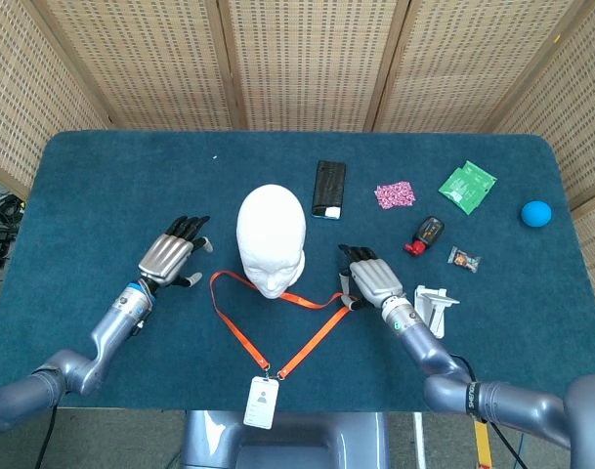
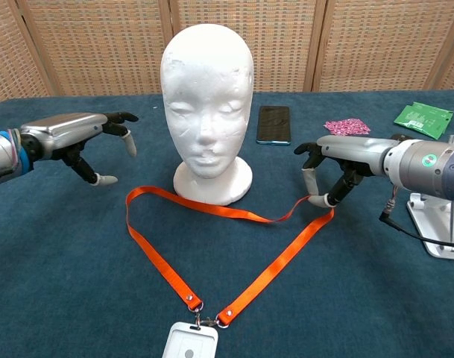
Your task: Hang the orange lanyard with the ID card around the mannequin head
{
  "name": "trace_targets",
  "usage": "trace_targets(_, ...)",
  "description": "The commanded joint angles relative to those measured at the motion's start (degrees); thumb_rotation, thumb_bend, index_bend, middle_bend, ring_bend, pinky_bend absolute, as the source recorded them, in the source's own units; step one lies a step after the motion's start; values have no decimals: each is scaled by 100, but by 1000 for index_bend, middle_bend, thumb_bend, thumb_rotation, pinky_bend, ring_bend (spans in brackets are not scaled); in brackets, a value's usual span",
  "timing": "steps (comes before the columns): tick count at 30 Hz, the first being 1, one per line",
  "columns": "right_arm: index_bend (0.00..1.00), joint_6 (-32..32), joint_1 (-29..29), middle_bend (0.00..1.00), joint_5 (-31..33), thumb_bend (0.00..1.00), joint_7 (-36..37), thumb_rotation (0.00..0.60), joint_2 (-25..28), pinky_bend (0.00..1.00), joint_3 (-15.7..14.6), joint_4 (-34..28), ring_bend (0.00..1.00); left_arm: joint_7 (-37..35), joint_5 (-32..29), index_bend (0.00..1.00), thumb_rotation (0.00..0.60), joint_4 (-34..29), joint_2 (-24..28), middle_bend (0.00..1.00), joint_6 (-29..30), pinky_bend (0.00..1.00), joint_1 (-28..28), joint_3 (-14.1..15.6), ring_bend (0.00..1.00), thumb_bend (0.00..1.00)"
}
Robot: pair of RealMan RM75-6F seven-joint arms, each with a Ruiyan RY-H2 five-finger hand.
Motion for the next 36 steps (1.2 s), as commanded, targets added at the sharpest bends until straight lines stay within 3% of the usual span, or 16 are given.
trace_targets(1, 712, -37, 3, 2, -16, 612, 70, 600, -6, 0, 3, 49, 0, -57, -34, 411, 600, 264, -261, 0, -152, 0, -178, 18, 0, 319)
trace_targets(7, 712, -44, -4, 2, -105, 612, 142, 600, -44, 0, -27, 149, 0, -34, -69, 453, 600, 604, -572, 0, -250, 0, -348, 47, 0, 413)
trace_targets(36, 720, -188, -25, 2, -338, 612, 496, 600, -92, 0, -68, 301, 0, -79, -202, 518, 600, 1092, -1096, 0, -162, 0, -428, 225, 0, 409)
